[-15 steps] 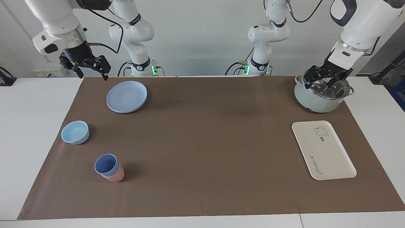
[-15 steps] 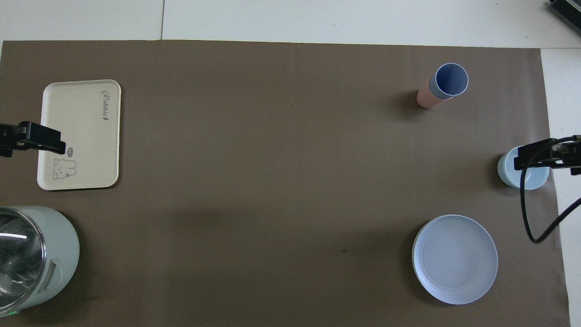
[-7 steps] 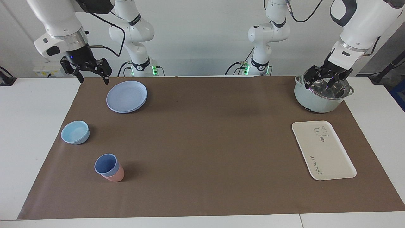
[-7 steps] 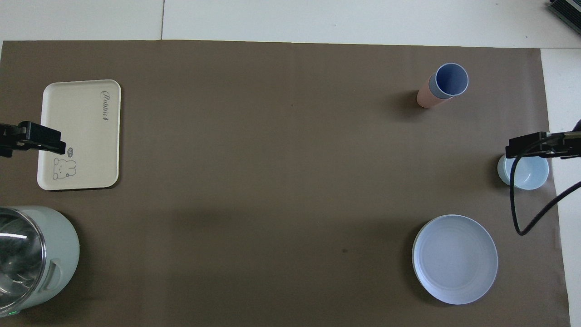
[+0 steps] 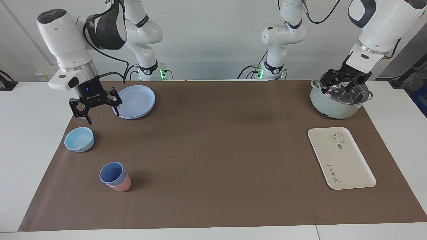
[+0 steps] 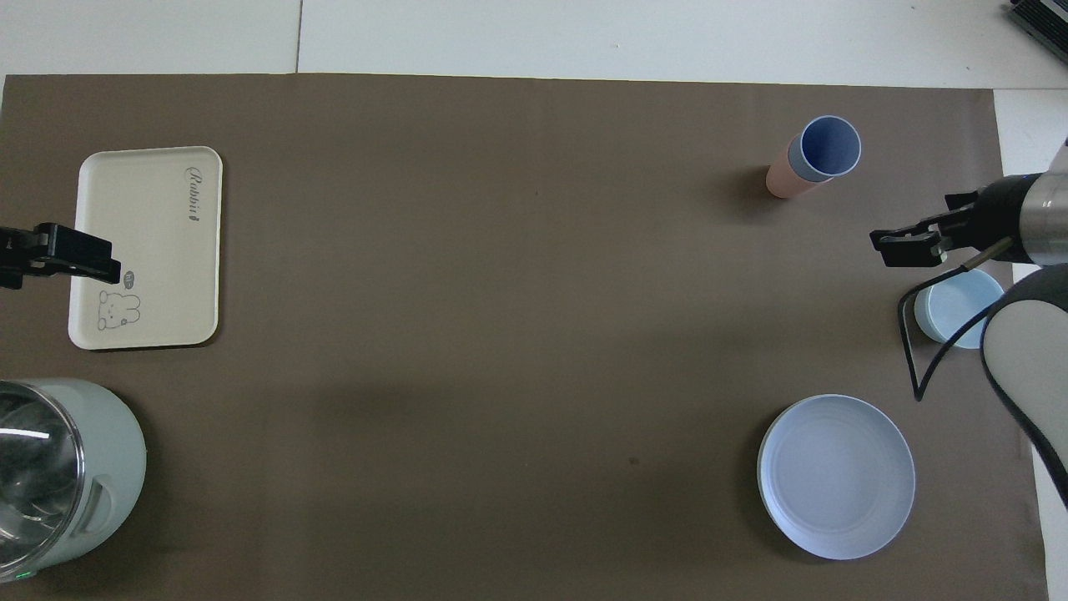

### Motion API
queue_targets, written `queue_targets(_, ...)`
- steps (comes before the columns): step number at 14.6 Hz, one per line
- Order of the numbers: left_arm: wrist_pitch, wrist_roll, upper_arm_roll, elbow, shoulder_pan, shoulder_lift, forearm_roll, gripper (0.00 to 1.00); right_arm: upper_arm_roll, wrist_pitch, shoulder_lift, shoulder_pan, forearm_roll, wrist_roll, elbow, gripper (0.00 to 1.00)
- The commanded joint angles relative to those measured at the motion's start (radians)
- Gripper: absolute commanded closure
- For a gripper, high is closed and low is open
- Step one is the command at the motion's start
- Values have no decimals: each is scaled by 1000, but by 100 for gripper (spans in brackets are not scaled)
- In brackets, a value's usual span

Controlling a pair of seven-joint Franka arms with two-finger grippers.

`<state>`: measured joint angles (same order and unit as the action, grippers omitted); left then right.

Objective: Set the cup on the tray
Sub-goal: 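Raise the right gripper and move it toward the blue cup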

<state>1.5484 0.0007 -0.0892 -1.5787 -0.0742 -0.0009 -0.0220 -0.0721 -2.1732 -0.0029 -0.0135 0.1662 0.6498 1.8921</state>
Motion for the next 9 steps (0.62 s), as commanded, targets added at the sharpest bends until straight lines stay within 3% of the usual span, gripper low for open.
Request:
queue_targets(1,16,-8,-6,-41,-9,-33,14,0,6,-92,79,70,195,312,7,0)
queue_targets(4,16,-8,-6,-41,-9,-34,14,0,6,-100,147,145,407,629,5,0)
queue_targets(9,16,-8,-6,-41,-9,-34,13,0,6,-103,268,202,724,927,-5,0)
